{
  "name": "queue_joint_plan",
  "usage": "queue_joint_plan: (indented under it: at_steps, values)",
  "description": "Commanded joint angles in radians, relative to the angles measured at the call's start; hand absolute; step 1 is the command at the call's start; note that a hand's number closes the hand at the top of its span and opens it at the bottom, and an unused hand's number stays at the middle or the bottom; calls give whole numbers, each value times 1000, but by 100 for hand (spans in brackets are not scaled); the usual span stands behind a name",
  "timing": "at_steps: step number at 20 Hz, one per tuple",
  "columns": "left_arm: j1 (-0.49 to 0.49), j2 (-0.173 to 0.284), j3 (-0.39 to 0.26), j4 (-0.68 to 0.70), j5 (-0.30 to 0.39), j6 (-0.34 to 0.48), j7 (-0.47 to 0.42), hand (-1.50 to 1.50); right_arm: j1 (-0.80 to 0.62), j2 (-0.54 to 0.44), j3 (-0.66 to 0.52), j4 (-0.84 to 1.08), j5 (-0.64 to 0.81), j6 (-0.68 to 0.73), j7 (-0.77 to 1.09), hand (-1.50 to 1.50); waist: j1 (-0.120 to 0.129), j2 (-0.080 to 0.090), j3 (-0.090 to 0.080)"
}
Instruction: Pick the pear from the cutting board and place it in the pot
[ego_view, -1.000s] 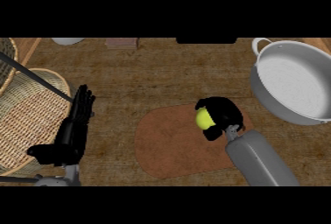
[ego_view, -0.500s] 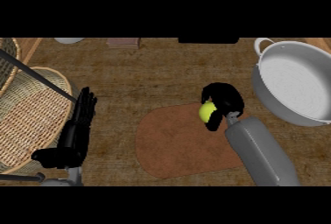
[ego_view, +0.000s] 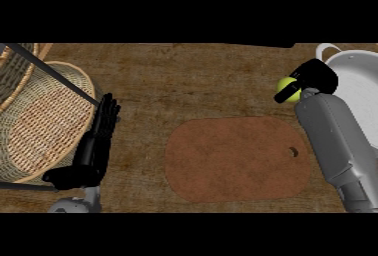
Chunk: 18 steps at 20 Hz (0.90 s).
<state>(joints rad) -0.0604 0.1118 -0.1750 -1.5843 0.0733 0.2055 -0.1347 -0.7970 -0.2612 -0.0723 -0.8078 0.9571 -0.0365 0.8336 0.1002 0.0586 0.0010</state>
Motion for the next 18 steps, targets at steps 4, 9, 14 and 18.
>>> queue_joint_plan:
  at_steps: [4, 9, 14, 18]
  values:
    - [-31, -27, -50, 4, -11, -15, 13, 0, -208, -90, -22, 167, 180, -171, 256, 150, 69, 7, -2]
    - [-56, -22, -48, 12, -17, -19, 20, 0, -302, -135, 29, 256, 334, -245, 332, 150, 79, 8, -2]
    - [-62, -31, -49, 25, -22, -9, 17, 0, -371, -149, 40, 356, 446, -242, 443, 150, 71, 3, -3]
    - [-59, -7, -35, 25, -12, -29, 25, 0, -428, -176, 19, 400, 498, -241, 522, 150, 79, 5, -2]
